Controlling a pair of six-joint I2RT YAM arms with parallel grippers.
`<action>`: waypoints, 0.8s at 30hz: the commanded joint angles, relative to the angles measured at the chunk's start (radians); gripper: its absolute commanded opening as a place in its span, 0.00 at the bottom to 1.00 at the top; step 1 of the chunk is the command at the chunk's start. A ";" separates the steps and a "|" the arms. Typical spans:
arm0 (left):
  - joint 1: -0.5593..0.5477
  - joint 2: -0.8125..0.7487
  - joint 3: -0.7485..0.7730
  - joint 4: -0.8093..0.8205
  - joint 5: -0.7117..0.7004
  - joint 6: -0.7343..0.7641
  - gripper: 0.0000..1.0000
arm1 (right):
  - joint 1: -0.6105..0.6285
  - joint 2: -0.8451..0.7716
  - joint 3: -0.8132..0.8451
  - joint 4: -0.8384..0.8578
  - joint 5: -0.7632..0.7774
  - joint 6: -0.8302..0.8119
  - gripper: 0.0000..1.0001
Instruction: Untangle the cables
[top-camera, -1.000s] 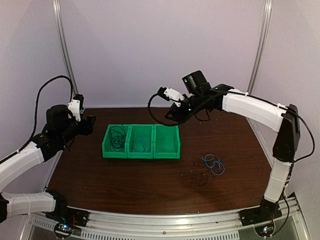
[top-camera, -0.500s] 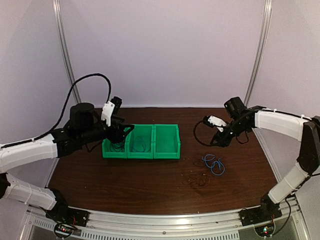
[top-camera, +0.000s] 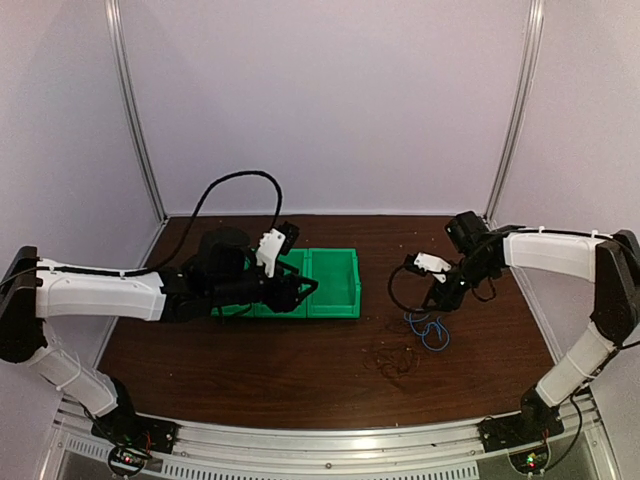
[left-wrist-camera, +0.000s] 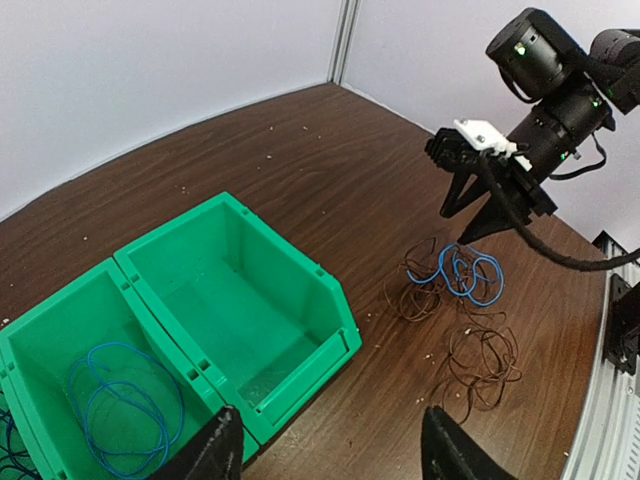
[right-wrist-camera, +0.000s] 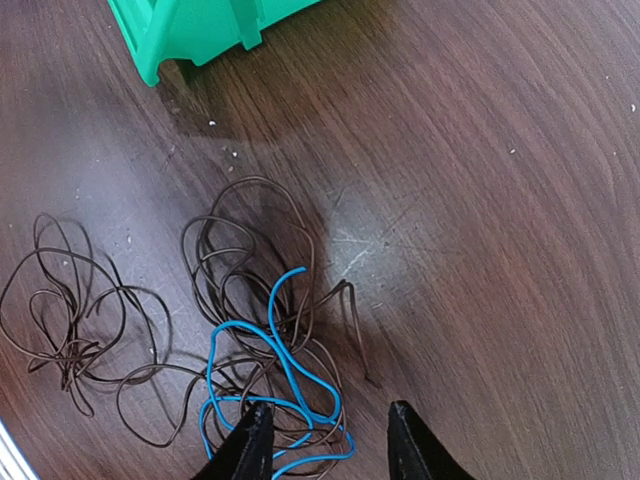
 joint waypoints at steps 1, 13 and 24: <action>0.001 0.007 0.020 0.092 0.013 -0.048 0.62 | 0.002 0.050 -0.013 0.024 -0.023 -0.015 0.40; 0.001 0.017 0.014 0.111 -0.002 -0.046 0.62 | 0.002 0.070 0.021 0.010 -0.064 -0.008 0.00; -0.122 0.192 0.096 0.472 0.103 0.075 0.63 | 0.005 -0.191 0.232 -0.175 -0.294 0.007 0.00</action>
